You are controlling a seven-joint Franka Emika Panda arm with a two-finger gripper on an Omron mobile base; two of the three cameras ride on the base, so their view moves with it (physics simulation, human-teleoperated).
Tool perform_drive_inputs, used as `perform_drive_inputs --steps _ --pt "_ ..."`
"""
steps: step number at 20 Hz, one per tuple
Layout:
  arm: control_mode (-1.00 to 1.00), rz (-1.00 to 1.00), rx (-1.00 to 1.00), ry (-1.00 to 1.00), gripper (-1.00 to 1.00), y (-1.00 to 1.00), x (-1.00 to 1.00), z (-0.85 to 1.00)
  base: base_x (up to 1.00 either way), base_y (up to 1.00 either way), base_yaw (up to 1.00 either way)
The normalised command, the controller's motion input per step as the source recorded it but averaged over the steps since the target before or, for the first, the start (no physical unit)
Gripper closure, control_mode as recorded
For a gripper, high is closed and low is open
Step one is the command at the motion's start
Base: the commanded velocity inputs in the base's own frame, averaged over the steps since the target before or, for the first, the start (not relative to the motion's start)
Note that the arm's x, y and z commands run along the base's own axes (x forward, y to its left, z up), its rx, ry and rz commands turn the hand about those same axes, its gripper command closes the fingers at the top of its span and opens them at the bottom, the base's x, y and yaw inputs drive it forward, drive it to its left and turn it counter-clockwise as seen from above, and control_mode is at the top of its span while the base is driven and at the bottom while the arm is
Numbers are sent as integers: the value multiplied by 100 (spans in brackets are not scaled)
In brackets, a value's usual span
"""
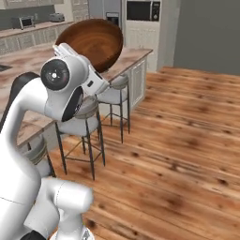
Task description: Take the smaller bowl and place it next to the appetizer plate on the dining counter , and place the larger bowl next to the plate with cooked food.
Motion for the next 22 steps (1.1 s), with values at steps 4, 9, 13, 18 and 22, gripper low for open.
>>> perform_drive_inputs --steps 4,9,13,18,22 --pt "100 0 0 0 100 0 0 0 100 -30 30" --pt "100 0 0 0 100 0 0 0 100 -25 28" --pt "100 0 0 0 100 0 0 0 98 -21 26" --pt "100 0 0 0 100 0 0 0 80 -2 20" --pt "100 0 0 0 100 0 0 0 48 4 26"
